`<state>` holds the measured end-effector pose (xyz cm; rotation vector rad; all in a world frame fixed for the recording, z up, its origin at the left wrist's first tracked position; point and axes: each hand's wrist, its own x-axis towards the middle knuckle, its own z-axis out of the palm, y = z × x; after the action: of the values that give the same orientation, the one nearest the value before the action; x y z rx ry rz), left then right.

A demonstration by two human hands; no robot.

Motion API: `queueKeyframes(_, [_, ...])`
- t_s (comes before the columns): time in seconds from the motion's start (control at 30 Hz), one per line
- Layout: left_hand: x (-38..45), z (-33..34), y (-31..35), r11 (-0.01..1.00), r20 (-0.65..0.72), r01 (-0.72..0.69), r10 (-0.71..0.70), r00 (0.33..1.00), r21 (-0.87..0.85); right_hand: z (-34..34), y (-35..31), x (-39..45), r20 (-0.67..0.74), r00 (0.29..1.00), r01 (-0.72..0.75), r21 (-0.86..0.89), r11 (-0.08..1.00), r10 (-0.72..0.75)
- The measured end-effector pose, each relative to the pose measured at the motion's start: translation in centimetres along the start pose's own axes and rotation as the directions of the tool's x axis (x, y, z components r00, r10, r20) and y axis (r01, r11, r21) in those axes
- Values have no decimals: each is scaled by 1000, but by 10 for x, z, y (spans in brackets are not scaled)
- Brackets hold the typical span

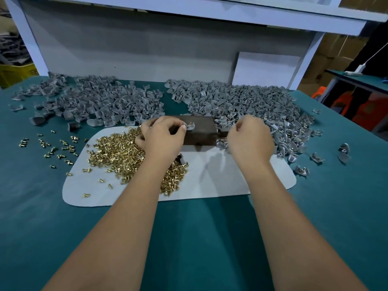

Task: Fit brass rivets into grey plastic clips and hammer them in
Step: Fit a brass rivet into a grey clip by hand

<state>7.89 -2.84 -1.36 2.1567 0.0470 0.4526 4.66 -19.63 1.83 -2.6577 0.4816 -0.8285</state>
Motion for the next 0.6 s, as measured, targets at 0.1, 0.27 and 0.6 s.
queueKeyframes(0.1, [-1,-1,1,1000,9,-2,2,1000,1,-7,16,-8,123,992,-4,-211,977,31])
queueKeyframes(0.27, [-2,-2,1,1000,8,-4,4,1000,11,-1,20,-15,225,972,-7,-265,964,69])
queueKeyframes(0.6, [-4,-1,3,1000,1,-8,8,1000,23,-6,21,-16,232,965,-66,-230,971,120])
